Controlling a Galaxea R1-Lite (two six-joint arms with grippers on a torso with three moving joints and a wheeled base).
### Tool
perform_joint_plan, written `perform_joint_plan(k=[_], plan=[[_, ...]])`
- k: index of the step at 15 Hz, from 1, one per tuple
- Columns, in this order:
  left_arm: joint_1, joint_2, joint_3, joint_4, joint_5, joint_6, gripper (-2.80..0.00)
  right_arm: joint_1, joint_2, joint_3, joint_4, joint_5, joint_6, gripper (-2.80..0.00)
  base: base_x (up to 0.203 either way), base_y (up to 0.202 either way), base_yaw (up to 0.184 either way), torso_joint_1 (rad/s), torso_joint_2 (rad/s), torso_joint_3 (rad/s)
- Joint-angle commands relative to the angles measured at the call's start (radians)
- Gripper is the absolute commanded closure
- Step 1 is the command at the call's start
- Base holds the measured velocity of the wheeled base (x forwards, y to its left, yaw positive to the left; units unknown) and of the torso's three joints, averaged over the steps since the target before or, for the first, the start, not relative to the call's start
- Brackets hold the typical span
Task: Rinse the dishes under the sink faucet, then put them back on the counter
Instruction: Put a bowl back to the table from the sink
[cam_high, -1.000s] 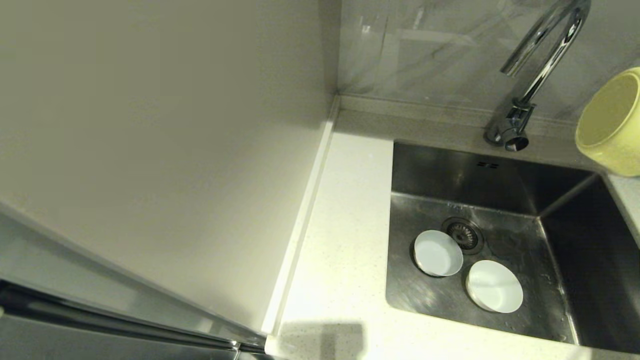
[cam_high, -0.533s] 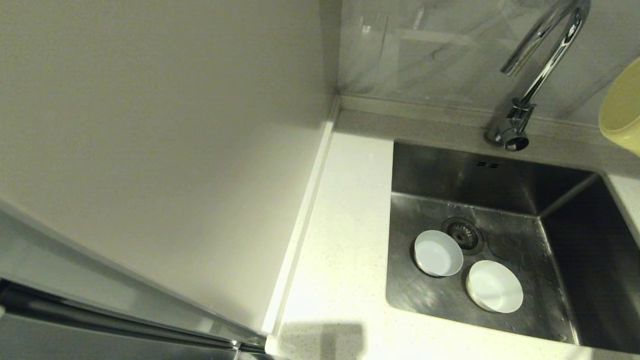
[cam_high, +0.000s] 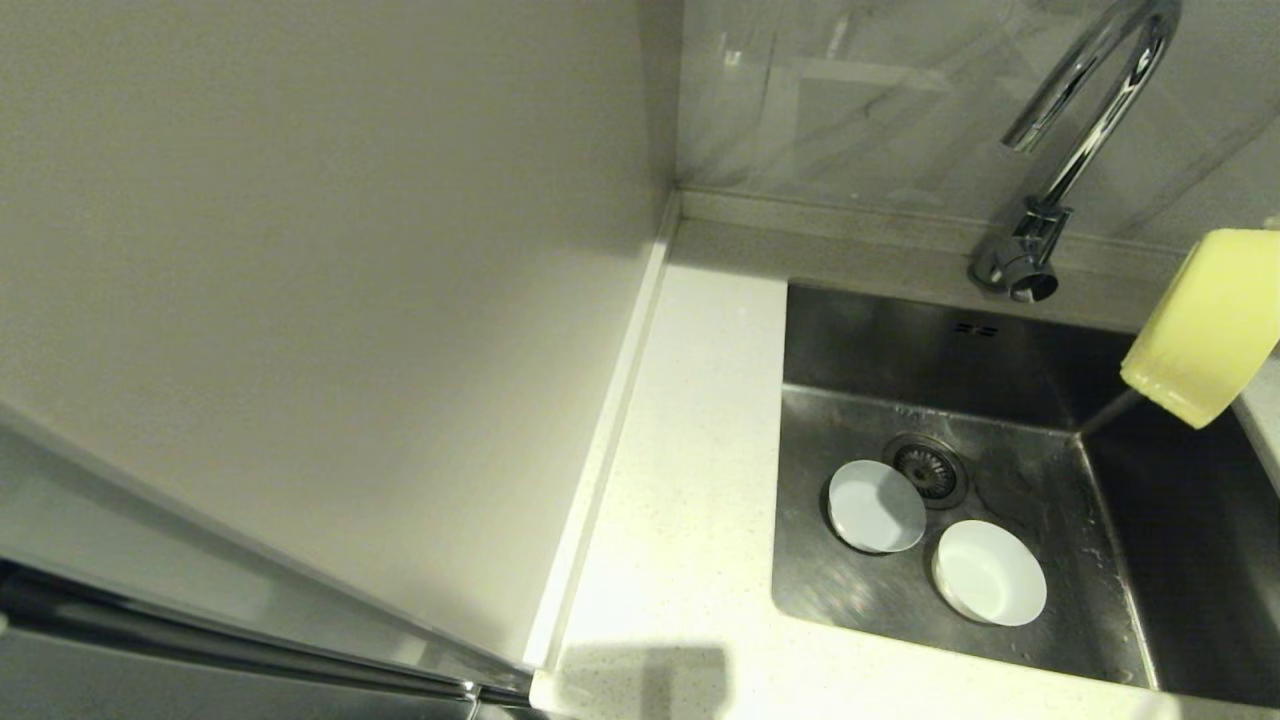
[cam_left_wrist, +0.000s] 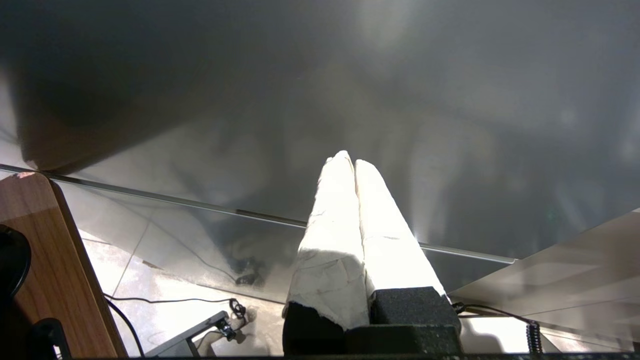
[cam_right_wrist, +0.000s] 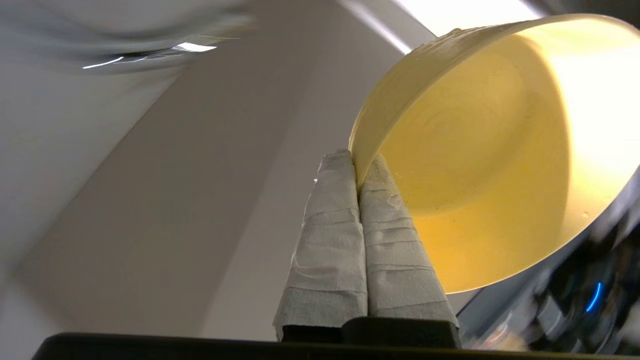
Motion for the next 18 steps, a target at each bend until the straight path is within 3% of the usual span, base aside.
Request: perform_joint_plan(k=[1,2,3,5,6,8,10,12,14,18], plan=[[0.000,0.000,0.003,0.000,0.000,0.000,0.00,0.140,0.028,-0.144,0.570,-0.202,-0.034,0.00,0.000,0.000,0.000,0.000,0.00,0.000],[0.000,0.000,0.003,0.000,0.000,0.000,0.00,0.188,0.033,-0.150,0.598,-0.402,-0.124,0.00,0.000,0.000,0.000,0.000,0.00,0.000],[0.000,0.000,0.003,0.000,0.000,0.000,0.00,0.211,0.031,-0.113,0.606,-0.563,-0.299,0.00,0.000,0.000,0.000,0.000,0.00,0.000],[0.000,0.000,0.003,0.000,0.000,0.000,0.00,0.205,0.023,0.027,0.538,-0.893,-0.809,0.00,0.000,0.000,0.000,0.000,0.00,0.000],[0.000,0.000,0.003,0.000,0.000,0.000,0.00,0.192,0.018,0.105,0.412,-1.016,-1.038,0.00,0.000,0.000,0.000,0.000,0.00,0.000],[0.000,0.000,0.003,0.000,0.000,0.000,0.00,0.174,0.016,0.199,0.092,-1.144,-1.343,0.00,0.000,0.000,0.000,0.000,0.00,0.000],[0.000,0.000,0.003,0.000,0.000,0.000,0.00,0.159,0.020,0.240,0.026,-1.202,-1.588,0.00,0.000,0.000,0.000,0.000,0.00,0.000],[0.000,0.000,0.003,0.000,0.000,0.000,0.00,0.144,0.022,0.257,-0.037,-1.276,-1.738,0.00,0.000,0.000,0.000,0.000,0.00,0.000],[0.000,0.000,0.003,0.000,0.000,0.000,0.00,0.141,0.037,0.268,-0.170,-1.306,-1.805,0.00,0.000,0.000,0.000,0.000,0.00,0.000],[0.000,0.000,0.003,0.000,0.000,0.000,0.00,0.105,0.124,0.210,-0.195,-1.311,-1.877,0.00,0.000,0.000,0.000,0.000,0.00,0.000]])
